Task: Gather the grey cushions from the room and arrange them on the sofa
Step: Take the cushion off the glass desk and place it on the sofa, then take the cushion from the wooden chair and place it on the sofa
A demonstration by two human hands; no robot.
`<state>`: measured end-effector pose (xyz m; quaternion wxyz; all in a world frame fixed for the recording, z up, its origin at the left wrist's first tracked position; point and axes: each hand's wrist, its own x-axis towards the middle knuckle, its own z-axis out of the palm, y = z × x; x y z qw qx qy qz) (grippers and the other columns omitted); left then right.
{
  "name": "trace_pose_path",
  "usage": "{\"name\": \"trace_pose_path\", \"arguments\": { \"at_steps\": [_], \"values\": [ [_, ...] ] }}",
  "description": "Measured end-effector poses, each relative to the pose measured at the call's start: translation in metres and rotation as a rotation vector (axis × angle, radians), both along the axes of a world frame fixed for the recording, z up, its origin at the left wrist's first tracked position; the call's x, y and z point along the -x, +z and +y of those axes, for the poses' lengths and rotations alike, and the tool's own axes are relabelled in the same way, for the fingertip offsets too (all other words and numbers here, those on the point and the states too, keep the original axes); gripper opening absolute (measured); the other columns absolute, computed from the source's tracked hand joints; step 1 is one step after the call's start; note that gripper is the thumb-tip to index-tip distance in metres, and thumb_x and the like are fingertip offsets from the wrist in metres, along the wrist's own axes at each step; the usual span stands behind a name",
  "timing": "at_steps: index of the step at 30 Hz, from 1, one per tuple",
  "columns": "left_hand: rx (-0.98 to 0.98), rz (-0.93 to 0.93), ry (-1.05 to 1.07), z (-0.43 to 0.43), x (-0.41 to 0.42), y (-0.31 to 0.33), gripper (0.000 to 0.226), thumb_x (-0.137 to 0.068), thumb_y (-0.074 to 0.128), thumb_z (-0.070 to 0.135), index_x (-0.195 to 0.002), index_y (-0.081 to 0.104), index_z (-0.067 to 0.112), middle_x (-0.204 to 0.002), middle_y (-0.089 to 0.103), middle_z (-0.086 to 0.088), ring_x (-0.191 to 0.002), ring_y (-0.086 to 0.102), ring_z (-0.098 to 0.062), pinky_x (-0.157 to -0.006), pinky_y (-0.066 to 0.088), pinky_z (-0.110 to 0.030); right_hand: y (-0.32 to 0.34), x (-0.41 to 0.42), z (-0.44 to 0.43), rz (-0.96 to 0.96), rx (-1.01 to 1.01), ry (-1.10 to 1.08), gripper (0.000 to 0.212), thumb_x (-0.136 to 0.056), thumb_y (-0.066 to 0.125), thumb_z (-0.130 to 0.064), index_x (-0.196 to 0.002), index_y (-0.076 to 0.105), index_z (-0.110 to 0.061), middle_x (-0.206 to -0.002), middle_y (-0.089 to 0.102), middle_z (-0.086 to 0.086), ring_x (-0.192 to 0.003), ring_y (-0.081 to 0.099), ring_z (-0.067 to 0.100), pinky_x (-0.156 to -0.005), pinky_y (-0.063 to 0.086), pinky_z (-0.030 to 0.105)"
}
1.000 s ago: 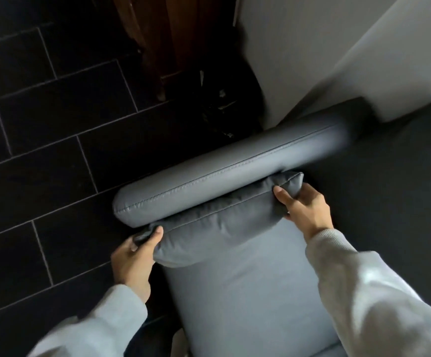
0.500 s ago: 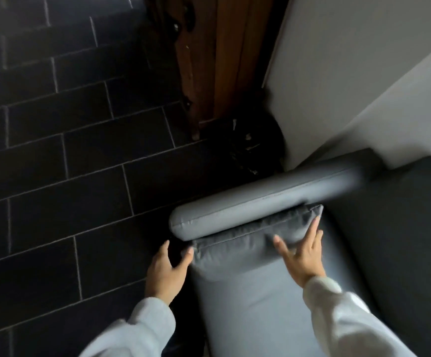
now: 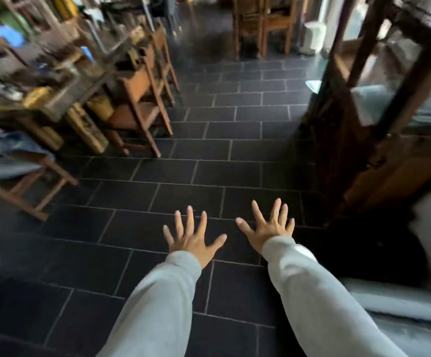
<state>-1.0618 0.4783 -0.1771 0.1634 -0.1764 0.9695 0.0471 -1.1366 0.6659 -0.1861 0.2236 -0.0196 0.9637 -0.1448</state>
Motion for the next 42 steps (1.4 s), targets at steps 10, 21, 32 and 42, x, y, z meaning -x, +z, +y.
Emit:
{"name": "trace_pose_path", "arguments": {
  "at_steps": [10, 21, 32, 42],
  "values": [
    [0.06, 0.22, 0.359, -0.319, -0.073, 0.155, 0.098, -0.071, 0.003, 0.094, -0.155, -0.018, 0.046, -0.161, -0.04, -0.001, -0.145, -0.041, -0.031, -0.113, -0.019, -0.067, 0.168, -0.018, -0.356, 0.175, -0.02, 0.406, 0.097, -0.078, 0.007, -0.098, -0.16, -0.016, -0.052, -0.17, -0.033, 0.013, -0.157, -0.028, 0.035, -0.124, -0.012, 0.062],
    [0.153, 0.306, 0.737, -0.603, -0.079, 0.179, 0.108, -0.065, 0.007, 0.098, -0.157, -0.009, 0.044, -0.166, -0.032, -0.002, -0.15, -0.031, -0.033, -0.113, -0.017, -0.067, 0.197, 0.018, -0.668, 0.256, 0.028, 0.742, 0.107, -0.078, 0.023, -0.098, -0.161, -0.02, -0.046, -0.17, -0.03, 0.016, -0.158, -0.024, 0.037, -0.125, -0.011, 0.062],
    [0.092, 0.359, 0.895, -0.816, 0.026, 0.194, 0.116, -0.062, 0.013, 0.104, -0.155, -0.018, 0.043, -0.165, -0.033, -0.003, -0.15, -0.032, -0.032, -0.114, -0.017, -0.065, 0.217, 0.099, -0.931, 0.131, 0.109, 0.922, 0.09, -0.095, 0.03, -0.081, -0.165, -0.01, -0.042, -0.173, -0.019, 0.018, -0.16, -0.014, 0.039, -0.127, -0.005, 0.061],
    [0.085, 0.285, 0.927, -1.032, 0.06, 0.142, 0.11, -0.072, 0.021, 0.096, -0.158, -0.014, 0.038, -0.164, -0.034, -0.006, -0.15, -0.032, -0.034, -0.117, -0.011, -0.067, 0.159, 0.148, -1.145, -0.005, 0.086, 0.848, 0.081, -0.097, 0.03, -0.077, -0.165, 0.0, -0.044, -0.174, -0.009, 0.02, -0.161, -0.006, 0.042, -0.126, 0.0, 0.063]
  ]
}}
